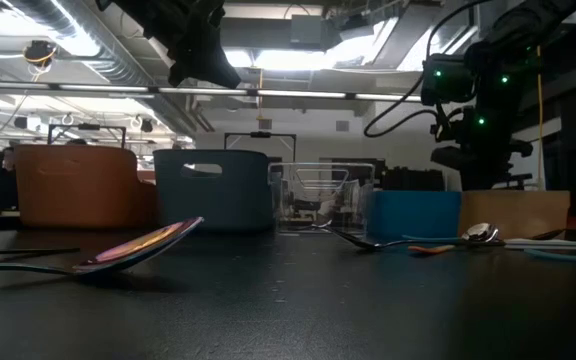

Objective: Sort silverware by color (type)
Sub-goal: Put the white and blue spoon into the right orange bin, then put the black spoon into the transparent bin

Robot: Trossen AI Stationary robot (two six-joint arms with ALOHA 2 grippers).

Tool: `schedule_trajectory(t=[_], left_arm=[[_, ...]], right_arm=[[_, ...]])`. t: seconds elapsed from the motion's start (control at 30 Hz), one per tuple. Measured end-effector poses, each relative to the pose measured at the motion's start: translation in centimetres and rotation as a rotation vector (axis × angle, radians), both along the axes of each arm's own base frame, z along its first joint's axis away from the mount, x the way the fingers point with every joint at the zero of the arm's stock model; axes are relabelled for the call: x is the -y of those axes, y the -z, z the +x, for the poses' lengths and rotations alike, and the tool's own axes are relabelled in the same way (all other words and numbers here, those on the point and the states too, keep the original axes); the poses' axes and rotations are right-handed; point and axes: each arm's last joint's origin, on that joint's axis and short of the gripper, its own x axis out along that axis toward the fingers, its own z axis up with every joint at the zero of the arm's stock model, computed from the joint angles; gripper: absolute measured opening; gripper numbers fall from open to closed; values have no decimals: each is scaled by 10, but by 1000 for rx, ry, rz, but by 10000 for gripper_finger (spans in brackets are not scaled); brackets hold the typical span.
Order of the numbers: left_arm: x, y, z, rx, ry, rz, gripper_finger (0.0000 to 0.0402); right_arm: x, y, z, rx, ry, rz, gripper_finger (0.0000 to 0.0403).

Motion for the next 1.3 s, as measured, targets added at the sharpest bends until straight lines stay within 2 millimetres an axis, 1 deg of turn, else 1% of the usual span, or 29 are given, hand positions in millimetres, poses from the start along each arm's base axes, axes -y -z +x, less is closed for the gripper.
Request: schedule_trajectory(t=[0.2,0.47,0.57,0.73,0.9,1.03,1.17,1.3], left_arm=[[0,0,0,0,0,0,47],[0,1,-1,-27,28,27,48],[2,4,-2,-70,70,20,55],[8,10,-5,-129,153,-51,79],[24,13,-4,-142,232,-139,107],[42,13,-1,-132,321,-205,121],[63,13,0,-140,413,-213,121],[89,14,-1,-158,521,-210,113]], right_arm=[[0,0,0,0,0,0,85],[0,0,0,0,0,1,88],[0,0,0,0,0,1,88],[0,0,0,0,0,1,88],[0,0,0,0,0,1,88],[0,0,0,2,0,0,88],[0,0,1,6,0,-1,88],[0,0,1,7,0,-2,88]])
